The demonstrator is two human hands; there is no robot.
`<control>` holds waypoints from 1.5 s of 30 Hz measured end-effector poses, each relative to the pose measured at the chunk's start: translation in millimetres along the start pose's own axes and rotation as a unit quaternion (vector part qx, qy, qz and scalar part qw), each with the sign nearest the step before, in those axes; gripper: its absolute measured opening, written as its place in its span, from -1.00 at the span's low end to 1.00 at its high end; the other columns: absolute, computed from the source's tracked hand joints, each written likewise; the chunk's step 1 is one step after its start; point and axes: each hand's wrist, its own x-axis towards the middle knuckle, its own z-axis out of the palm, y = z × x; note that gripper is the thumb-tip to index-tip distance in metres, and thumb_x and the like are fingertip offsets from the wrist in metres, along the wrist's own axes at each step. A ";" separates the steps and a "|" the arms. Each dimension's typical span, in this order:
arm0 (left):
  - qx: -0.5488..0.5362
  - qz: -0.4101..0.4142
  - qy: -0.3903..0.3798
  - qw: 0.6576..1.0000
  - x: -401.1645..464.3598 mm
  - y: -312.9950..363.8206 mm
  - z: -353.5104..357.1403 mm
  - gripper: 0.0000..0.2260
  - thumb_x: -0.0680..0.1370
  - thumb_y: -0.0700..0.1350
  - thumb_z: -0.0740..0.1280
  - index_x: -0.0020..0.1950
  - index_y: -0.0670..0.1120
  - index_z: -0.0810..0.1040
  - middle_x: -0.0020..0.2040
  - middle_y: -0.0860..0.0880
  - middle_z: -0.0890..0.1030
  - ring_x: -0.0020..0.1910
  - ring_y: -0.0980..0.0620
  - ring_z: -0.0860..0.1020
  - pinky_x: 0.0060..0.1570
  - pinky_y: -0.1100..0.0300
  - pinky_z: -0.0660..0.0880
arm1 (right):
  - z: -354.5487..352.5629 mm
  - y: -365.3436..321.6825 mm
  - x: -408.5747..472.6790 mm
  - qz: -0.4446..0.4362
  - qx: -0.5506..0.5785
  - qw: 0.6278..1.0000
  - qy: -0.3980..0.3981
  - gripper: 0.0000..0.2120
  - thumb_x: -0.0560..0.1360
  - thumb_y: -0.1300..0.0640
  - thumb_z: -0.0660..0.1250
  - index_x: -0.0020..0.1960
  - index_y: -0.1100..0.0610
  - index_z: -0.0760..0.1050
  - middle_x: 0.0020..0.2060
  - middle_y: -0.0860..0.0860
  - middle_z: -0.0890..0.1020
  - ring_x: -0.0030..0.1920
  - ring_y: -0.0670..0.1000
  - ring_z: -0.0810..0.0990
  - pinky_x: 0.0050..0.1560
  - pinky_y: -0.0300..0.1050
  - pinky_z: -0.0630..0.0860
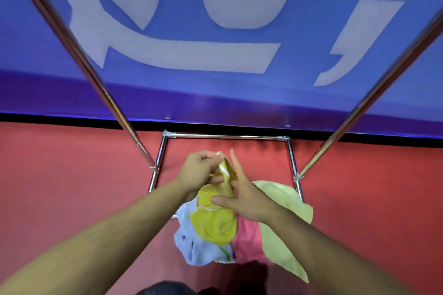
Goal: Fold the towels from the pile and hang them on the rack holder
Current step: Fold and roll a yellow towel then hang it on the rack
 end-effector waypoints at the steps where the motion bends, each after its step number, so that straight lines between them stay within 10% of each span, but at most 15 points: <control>1: -0.021 0.006 -0.005 1.000 -12.5 19.7 5.8 -0.84 0.63 -0.13 0.40 -0.13 -0.14 0.56 -0.25 -0.12 0.57 -0.25 0.00 0.56 -0.26 0.21 0.64 | -0.2 -17.1 -6.1 -0.023 0.004 1.000 0.020 0.16 0.34 -0.22 0.56 0.45 -0.55 -0.35 0.35 -0.05 0.58 0.31 -0.06 0.58 0.35 0.08 0.50; 11: -0.128 0.076 -0.061 0.987 -109.6 137.5 44.9 -0.79 0.65 -0.04 0.36 0.05 -0.19 0.62 -0.07 -0.11 0.66 -0.13 0.02 0.70 -0.05 0.17 0.66 | -28.0 -126.1 -84.7 -0.191 0.062 0.956 0.215 -0.21 0.64 0.33 0.22 0.62 -0.25 -0.09 0.55 -0.27 0.25 0.51 -0.23 0.31 0.53 -0.13 0.29; 15: -0.213 0.083 -0.002 0.974 -125.9 136.6 37.4 -0.74 0.67 0.03 0.31 0.10 -0.16 0.60 0.13 -0.16 0.63 0.09 -0.03 0.65 -0.05 0.15 0.60 | -56.2 -162.1 -107.9 -0.171 0.050 0.956 0.235 -0.40 0.64 0.36 0.17 0.54 -0.17 0.30 0.17 0.00 0.63 -0.10 -0.24 0.53 0.10 -0.31 0.48; 19: -0.277 0.046 0.079 0.956 -129.7 104.8 23.0 -0.63 0.62 0.16 0.33 0.21 -0.12 0.59 0.31 -0.17 0.57 0.36 -0.12 0.52 0.18 0.02 0.49 | -68.6 -195.6 -127.5 -0.140 0.179 0.954 0.194 -0.53 0.62 0.42 0.12 0.09 -0.01 0.71 0.04 -0.10 0.74 0.09 -0.01 0.64 0.17 -0.14 0.50; 24: -0.278 -0.081 -0.019 0.957 -147.3 65.9 23.1 -0.03 0.30 0.51 0.43 0.43 -0.21 0.52 0.37 -0.31 0.56 0.35 -0.31 0.56 0.41 -0.24 0.42 | -78.8 -226.0 -149.3 -0.175 0.287 0.937 0.101 -0.54 0.61 0.42 0.22 0.37 0.04 0.57 0.16 0.12 0.66 0.00 0.09 0.62 0.08 -0.02 0.59; 32: -0.246 -0.181 -0.082 0.949 -183.8 55.2 42.0 -0.11 0.41 0.59 0.20 0.26 -0.16 0.68 0.20 -0.22 0.70 0.08 -0.23 0.72 0.13 -0.14 0.62 | -89.7 -269.2 -176.7 -0.233 0.316 0.917 0.069 -0.41 0.58 0.49 0.19 0.49 0.03 0.44 0.12 0.17 0.65 0.00 0.13 0.62 0.09 -0.02 0.63; 39: -0.306 -0.180 -0.100 0.929 -183.3 49.3 31.4 -0.12 0.45 0.53 0.17 0.34 -0.20 0.62 0.29 -0.26 0.64 0.24 -0.27 0.64 0.39 -0.17 0.45 | -101.0 -261.3 -180.0 -0.225 0.354 0.903 0.096 -0.41 0.57 0.50 0.18 0.46 0.02 0.48 0.10 0.22 0.62 -0.06 0.15 0.60 0.00 -0.04 0.65; 45: -0.250 -0.056 -0.022 0.966 -166.4 46.9 12.7 -0.57 0.70 0.07 0.19 0.33 -0.22 0.60 0.10 -0.18 0.73 -0.01 -0.10 0.71 0.17 -0.01 0.55 | -107.3 -228.0 -169.4 -0.206 0.407 0.881 0.129 -0.47 0.58 0.46 0.21 0.43 0.02 0.51 0.06 0.21 0.65 -0.07 0.15 0.61 -0.04 -0.05 0.66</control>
